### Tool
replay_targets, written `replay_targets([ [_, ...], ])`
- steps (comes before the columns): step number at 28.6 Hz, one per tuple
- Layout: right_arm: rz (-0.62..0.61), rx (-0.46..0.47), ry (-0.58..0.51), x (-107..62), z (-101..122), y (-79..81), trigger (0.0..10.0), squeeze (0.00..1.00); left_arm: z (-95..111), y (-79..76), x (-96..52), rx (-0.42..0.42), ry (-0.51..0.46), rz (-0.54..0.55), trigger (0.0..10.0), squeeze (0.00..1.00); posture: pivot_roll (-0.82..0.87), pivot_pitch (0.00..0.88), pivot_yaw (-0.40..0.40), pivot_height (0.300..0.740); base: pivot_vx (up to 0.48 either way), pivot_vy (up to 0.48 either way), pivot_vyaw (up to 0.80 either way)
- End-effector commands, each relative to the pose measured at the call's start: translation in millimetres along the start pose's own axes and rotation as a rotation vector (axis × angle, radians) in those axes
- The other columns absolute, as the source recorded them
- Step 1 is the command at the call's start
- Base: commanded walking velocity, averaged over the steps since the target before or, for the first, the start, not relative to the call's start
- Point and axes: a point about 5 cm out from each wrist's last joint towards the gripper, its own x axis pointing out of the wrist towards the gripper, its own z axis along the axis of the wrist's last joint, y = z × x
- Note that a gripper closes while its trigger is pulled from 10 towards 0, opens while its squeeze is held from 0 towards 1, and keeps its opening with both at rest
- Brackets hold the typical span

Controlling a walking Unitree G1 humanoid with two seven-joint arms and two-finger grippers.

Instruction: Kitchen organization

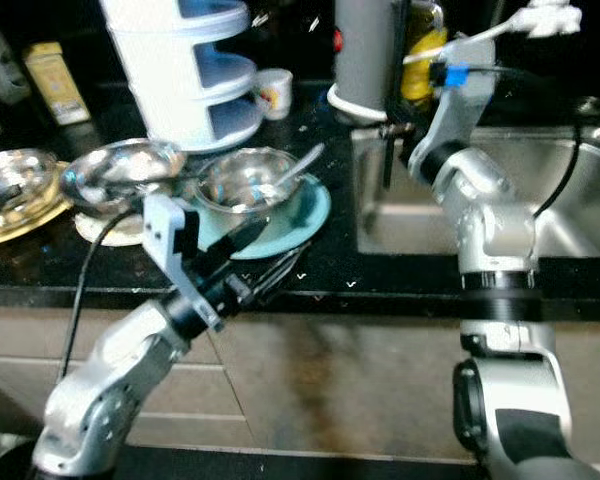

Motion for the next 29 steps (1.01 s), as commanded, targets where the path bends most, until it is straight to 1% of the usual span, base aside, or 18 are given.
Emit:
replay_targets([
  [1,0.018,-0.050,0.008,2.3,-2.2,8.5,10.0,0.00,-0.5,3.0,-0.2,0.006,0.004,0.021,10.0,0.00,0.04,0.000,-0.010,0.740,0.000,-0.360,0.00],
  [2,0.018,-0.050,0.008,2.3,-2.2,8.5,10.0,0.00,-0.5,3.0,-0.2,0.006,0.004,0.021,10.0,0.00,0.04,0.000,-0.010,0.740,0.000,-0.360,0.00],
  [3,0.016,-0.074,0.026,3.4,-5.1,10.4,10.0,0.00,-0.7,5.0,0.2,-0.003,-0.003,0.038,10.0,0.00,0.04,0.000,-0.011,0.740,0.000,0.000,0.00],
  [5,0.008,-0.146,0.064,5.6,-11.6,14.0,10.0,0.00,-1.0,7.0,0.5,-0.005,-0.008,0.054,10.0,0.00,0.04,0.000,-0.011,0.740,0.000,0.000,0.00],
  [6,0.008,-0.146,0.064,5.6,-11.6,14.0,10.0,0.00,-1.0,7.0,0.5,-0.005,-0.008,0.054,10.0,0.00,0.04,0.000,-0.011,0.740,0.000,0.000,0.00],
  [7,0.002,-0.200,0.097,7.6,-17.0,16.6,10.0,0.00,-0.9,7.1,0.7,-0.004,-0.010,0.054,10.0,0.00,0.04,0.000,-0.011,0.740,0.000,0.000,0.00],
  [9,-0.006,-0.268,0.155,10.6,-28.3,20.5,10.0,0.00,-0.4,6.4,1.3,-0.001,-0.014,0.051,10.0,0.00,0.04,0.000,-0.011,0.740,0.000,0.000,0.00],
  [10,-0.006,-0.268,0.155,10.6,-28.3,20.5,10.0,0.00,-0.4,6.4,1.3,-0.001,-0.014,0.051,10.0,0.00,0.04,0.000,-0.011,0.740,0.000,0.000,0.00],
  [12,-0.030,-0.367,0.255,13.8,-45.4,22.5,10.0,0.00,-0.1,5.4,2.7,0.001,-0.018,0.050,10.0,0.00,0.04,0.000,-0.012,0.740,0.000,0.000,0.00],
  [13,-0.030,-0.367,0.255,13.8,-45.4,22.5,10.0,0.00,-0.1,5.4,2.7,0.001,-0.018,0.050,10.0,0.00,0.04,0.000,-0.012,0.740,0.000,0.000,0.00],
  [14,-0.044,-0.422,0.316,14.1,-55.2,21.3,10.0,0.00,0.1,5.4,3.2,0.002,-0.020,0.052,10.0,0.00,0.05,0.000,-0.015,0.740,0.000,0.000,0.00],
  [15,-0.078,-0.430,0.396,12.5,-65.9,15.6,10.0,0.00,0.0,6.1,2.5,0.006,-0.018,0.058,10.0,0.00,0.05,0.000,-0.015,0.740,0.000,0.000,0.00],
  [16,-0.101,-0.426,0.446,10.9,-72.3,11.6,10.0,0.00,-0.1,6.7,1.9,0.008,-0.016,0.062,10.0,0.00,0.05,0.000,-0.015,0.740,0.000,0.000,0.00],
  [19,-0.157,-0.424,0.504,6.9,-79.1,0.9,10.0,0.00,0.8,7.7,-0.3,0.012,-0.017,0.071,10.0,0.00,0.05,0.000,-0.017,0.740,0.000,0.000,0.00],
  [20,-0.155,-0.434,0.513,6.1,-80.8,-0.1,10.0,0.00,1.1,8.2,-0.8,0.014,-0.016,0.074,10.0,0.00,0.05,0.000,-0.016,0.740,0.000,0.000,0.00],
  [22,-0.142,-0.453,0.538,4.3,-85.7,0.2,10.0,0.00,0.7,8.9,-1.4,0.016,-0.013,0.078,10.0,0.00,0.05,0.000,-0.013,0.740,0.000,0.000,0.00],
  [25,-0.095,-0.419,0.579,1.6,-96.0,4.7,10.0,0.00,0.2,8.1,-0.2,0.017,-0.011,0.075,10.0,0.00,0.05,0.000,-0.009,0.740,0.000,0.000,0.00],
  [29,-0.082,-0.405,0.604,-0.7,-104.8,6.8,10.0,0.00,-1.2,7.4,1.3,0.019,-0.004,0.072,10.0,0.00,0.05,0.000,-0.007,0.740,0.000,0.000,0.00],
])
